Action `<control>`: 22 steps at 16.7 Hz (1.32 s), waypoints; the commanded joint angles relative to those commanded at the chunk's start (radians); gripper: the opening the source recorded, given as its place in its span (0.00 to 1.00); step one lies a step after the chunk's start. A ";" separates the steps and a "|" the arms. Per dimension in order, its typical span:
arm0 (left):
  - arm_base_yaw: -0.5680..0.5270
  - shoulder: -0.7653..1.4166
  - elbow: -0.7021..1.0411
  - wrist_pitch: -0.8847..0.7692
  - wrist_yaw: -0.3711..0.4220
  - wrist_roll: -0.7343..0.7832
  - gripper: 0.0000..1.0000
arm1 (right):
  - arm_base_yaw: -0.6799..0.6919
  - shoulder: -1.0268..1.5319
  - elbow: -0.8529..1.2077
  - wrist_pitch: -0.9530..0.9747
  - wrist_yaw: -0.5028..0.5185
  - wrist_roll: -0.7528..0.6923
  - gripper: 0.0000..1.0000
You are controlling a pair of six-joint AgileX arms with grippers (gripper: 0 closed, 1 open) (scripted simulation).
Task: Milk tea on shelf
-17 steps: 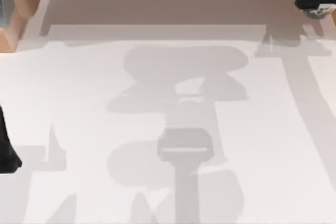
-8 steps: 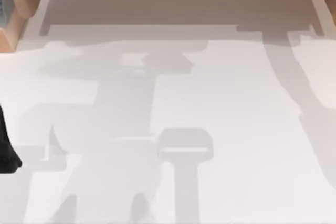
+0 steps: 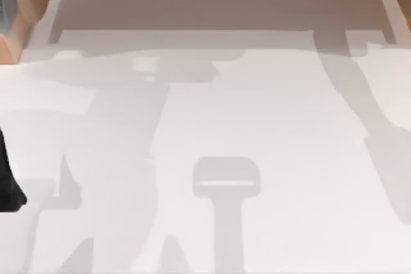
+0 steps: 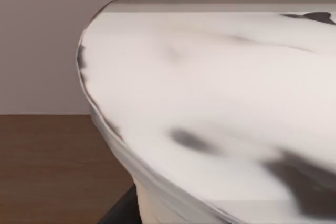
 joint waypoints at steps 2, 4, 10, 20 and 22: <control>0.000 0.000 0.000 0.000 0.000 0.000 1.00 | 0.000 0.000 0.000 0.000 0.000 0.000 0.00; 0.000 0.000 0.000 0.000 0.000 0.000 1.00 | -0.005 -0.005 -0.003 0.002 -0.002 0.002 0.00; 0.000 0.000 0.000 0.000 0.000 0.000 1.00 | -0.010 0.103 0.044 0.056 -0.012 -0.003 0.00; 0.000 0.000 0.000 0.000 0.000 0.000 1.00 | -0.021 0.158 0.074 0.085 -0.018 -0.005 0.23; 0.000 0.000 0.000 0.000 0.000 0.000 1.00 | -0.021 0.158 0.074 0.085 -0.018 -0.005 0.38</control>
